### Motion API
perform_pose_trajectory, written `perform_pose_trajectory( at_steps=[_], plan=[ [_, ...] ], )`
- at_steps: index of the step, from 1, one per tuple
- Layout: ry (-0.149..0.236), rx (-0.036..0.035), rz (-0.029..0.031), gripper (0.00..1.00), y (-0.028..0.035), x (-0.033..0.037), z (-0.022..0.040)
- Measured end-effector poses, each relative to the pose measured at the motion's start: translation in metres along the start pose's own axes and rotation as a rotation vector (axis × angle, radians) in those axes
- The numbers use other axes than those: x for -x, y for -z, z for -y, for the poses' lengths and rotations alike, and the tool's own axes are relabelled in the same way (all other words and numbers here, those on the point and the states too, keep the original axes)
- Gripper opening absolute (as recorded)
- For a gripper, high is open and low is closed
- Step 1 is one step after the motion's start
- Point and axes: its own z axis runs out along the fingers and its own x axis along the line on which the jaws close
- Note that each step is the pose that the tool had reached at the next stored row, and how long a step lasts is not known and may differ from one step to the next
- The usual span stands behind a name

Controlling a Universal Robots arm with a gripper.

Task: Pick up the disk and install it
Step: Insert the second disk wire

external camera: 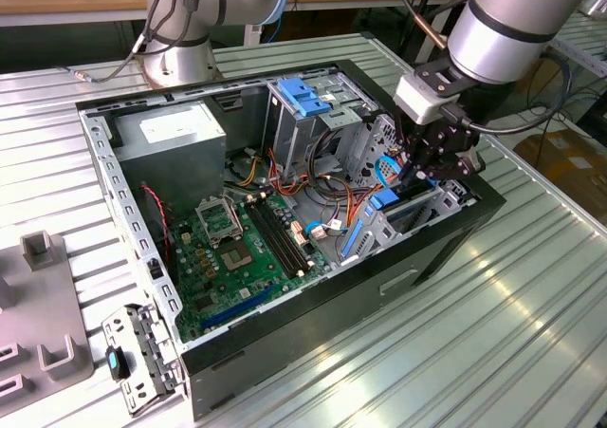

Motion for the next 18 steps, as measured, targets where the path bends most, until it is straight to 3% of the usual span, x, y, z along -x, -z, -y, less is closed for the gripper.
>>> perform_pose_trajectory(
  at_steps=[12,18],
  plan=[
    [0.0,-0.0001,0.0038,0.16,-0.0058,-0.003,-0.0007],
    [0.0,-0.0002,0.0048,0.17,-0.0056,-0.0032,-0.0006]
  ],
)
